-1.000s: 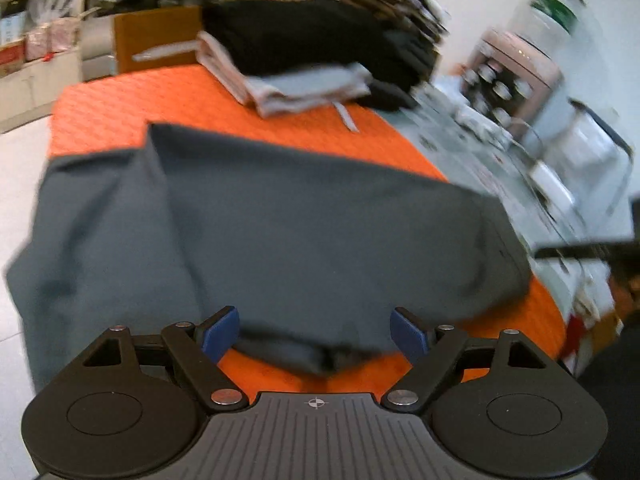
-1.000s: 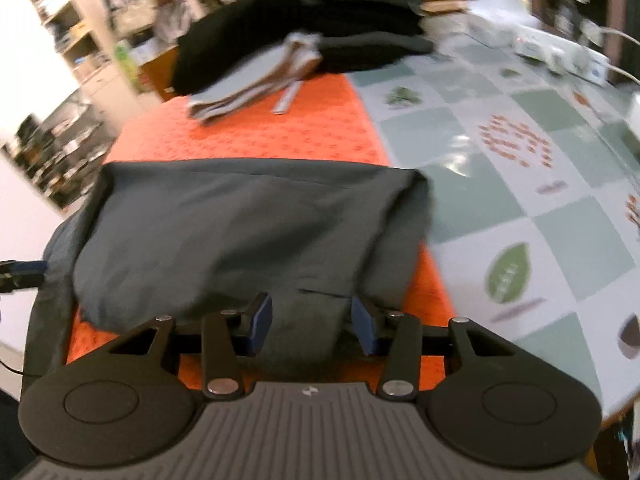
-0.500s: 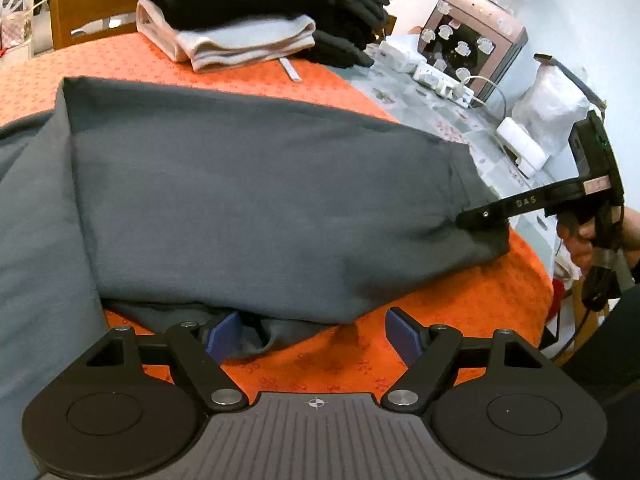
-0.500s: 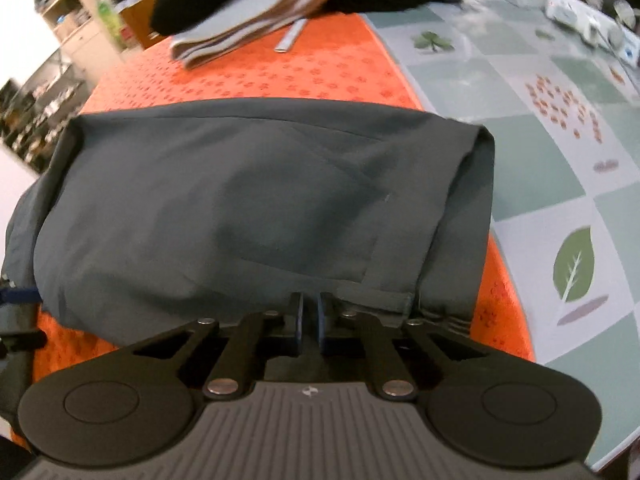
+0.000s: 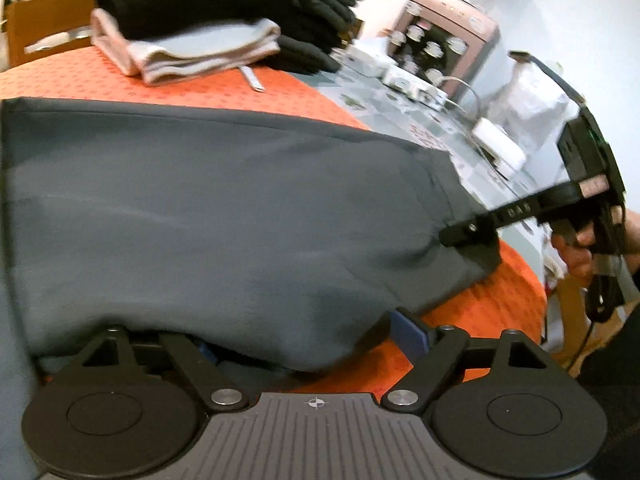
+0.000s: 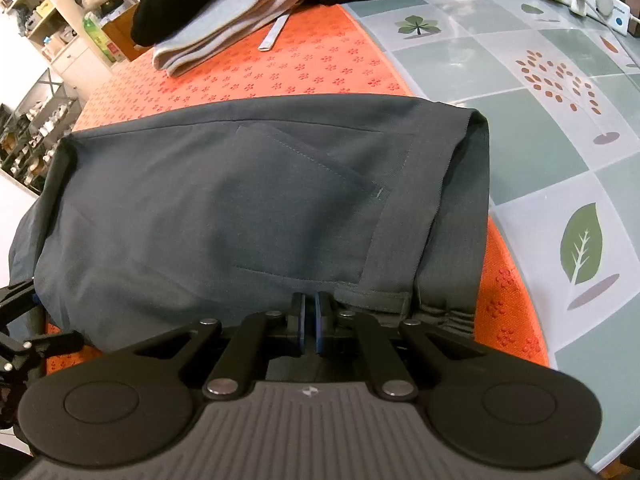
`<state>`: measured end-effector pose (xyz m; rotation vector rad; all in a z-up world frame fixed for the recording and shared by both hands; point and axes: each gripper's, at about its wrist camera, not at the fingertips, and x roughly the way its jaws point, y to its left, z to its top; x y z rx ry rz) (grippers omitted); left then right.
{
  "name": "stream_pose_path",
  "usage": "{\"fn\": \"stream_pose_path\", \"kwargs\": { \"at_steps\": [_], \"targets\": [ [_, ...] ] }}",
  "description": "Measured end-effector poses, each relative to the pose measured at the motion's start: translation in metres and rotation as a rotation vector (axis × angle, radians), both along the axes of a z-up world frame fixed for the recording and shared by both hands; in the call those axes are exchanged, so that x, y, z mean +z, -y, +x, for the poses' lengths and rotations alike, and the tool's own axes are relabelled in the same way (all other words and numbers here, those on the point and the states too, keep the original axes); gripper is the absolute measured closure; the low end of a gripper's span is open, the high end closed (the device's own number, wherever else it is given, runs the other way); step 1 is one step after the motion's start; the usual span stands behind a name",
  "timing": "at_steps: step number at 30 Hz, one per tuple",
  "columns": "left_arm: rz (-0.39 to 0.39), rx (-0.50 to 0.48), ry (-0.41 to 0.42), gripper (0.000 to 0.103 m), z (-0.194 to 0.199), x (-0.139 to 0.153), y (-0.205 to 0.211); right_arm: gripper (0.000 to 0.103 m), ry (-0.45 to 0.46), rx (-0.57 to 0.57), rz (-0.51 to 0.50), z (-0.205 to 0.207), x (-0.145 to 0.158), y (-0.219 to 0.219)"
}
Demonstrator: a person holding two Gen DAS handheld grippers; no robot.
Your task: Fold clothes
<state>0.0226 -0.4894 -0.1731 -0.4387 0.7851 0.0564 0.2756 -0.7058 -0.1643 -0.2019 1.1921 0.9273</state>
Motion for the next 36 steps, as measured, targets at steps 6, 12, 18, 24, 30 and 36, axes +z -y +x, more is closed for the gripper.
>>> {"fn": "stream_pose_path", "kwargs": {
  "at_steps": [6,12,18,24,30,36],
  "targets": [
    [0.028,-0.125,-0.002,0.022,-0.016,0.004,0.014,0.099,-0.005,-0.003,0.004,0.001,-0.001,0.0],
    [0.003,-0.15,-0.02,0.032,-0.043,0.008,0.009,0.099,-0.021,-0.004,0.013,0.004,-0.002,0.0],
    [-0.003,-0.088,-0.018,0.033,-0.058,0.011,0.007,0.092,-0.071,-0.013,0.028,0.01,-0.002,0.002],
    [-0.001,0.04,0.009,0.032,-0.056,0.011,0.001,0.004,-0.108,0.061,0.062,-0.004,0.009,-0.014],
    [-0.009,0.088,0.023,0.032,-0.038,0.003,-0.004,0.001,0.128,0.248,-0.024,-0.044,0.034,-0.052],
    [-0.014,0.043,0.037,0.032,-0.03,0.002,0.004,0.001,0.137,0.3,-0.058,-0.045,0.032,-0.088]
  ]
}}
